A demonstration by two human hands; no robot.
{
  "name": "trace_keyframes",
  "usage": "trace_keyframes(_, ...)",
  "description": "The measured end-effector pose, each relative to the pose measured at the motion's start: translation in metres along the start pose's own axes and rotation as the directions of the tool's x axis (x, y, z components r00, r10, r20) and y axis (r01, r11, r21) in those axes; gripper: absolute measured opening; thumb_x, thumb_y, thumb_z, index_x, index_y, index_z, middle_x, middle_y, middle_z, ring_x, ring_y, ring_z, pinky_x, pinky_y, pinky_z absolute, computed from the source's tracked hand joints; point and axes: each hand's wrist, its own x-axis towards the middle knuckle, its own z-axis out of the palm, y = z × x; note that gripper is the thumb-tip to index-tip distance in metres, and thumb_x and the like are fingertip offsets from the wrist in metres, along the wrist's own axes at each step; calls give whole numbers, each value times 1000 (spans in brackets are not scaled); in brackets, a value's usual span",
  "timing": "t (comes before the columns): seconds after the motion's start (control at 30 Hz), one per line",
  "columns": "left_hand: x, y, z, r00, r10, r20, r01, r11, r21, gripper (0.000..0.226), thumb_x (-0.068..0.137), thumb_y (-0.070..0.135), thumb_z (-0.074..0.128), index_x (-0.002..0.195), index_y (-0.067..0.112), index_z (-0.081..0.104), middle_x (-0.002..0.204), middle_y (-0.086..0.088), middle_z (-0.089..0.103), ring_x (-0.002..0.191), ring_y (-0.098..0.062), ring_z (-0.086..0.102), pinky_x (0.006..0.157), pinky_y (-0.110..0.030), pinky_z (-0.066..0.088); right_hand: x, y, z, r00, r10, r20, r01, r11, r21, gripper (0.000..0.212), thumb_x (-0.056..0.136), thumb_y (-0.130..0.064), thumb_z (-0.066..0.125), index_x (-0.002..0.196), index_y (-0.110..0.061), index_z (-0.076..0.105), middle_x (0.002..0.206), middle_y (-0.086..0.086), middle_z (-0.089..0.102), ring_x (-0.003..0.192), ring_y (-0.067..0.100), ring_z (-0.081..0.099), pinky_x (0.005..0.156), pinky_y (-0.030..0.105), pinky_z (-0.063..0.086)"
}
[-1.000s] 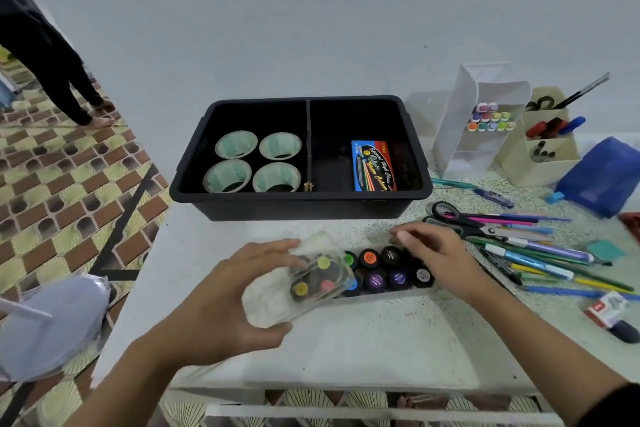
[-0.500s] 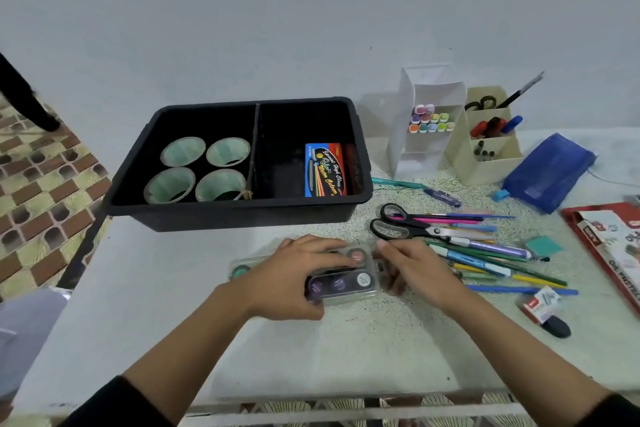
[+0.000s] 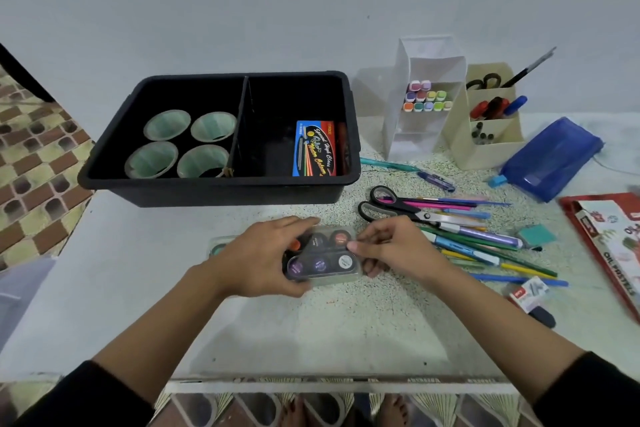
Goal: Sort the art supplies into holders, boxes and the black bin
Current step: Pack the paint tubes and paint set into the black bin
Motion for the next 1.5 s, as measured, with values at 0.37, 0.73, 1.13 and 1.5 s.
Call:
trace_keyframes(0.37, 1, -5, 0, 1000, -9, 7, 9, 999, -32, 82, 69, 62, 78, 139, 34, 46, 121, 21, 55, 105, -1, 53, 90, -27, 50, 0, 8, -3, 1000, -5, 21, 3, 997, 79, 27, 80, -20, 81, 94, 1, 72, 84, 22, 73, 63, 23, 67, 59, 28, 57)
trace_keyframes(0.73, 7, -3, 0, 1000, -16, 16, 16, 1000, -4, 82, 64, 62, 79, 135, 43, 43, 119, 23, 56, 103, -3, 54, 85, -33, 51, 8, 8, -2, 1000, 12, 25, -13, 999, 30, 21, 84, -14, 79, 96, 0, 68, 87, 23, 72, 67, 26, 69, 61, 33, 59)
trace_keyframes(1.13, -58, -30, -8, 857, -340, -388, 266, 936, -231, 53, 86, 71, 57, 124, 34, 63, 108, 18, 63, 101, -3, 57, 86, -29, 46, 3, 1, 16, 992, -18, -122, 8, 997, -82, 19, 90, -17, 74, 100, -10, 60, 90, 16, 70, 55, 21, 65, 53, 35, 57)
trace_keyframes(1.5, -101, -42, -10, 686, -720, -111, 456, 543, -706, 16, 100, 29, 59, 107, 31, 73, 89, 8, 75, 66, -7, 66, 57, -23, 55, 11, 6, 37, 933, -318, -168, 148, 765, -627, 34, 87, -63, 60, 102, -34, 51, 79, -9, 67, 69, 13, 64, 66, 31, 54)
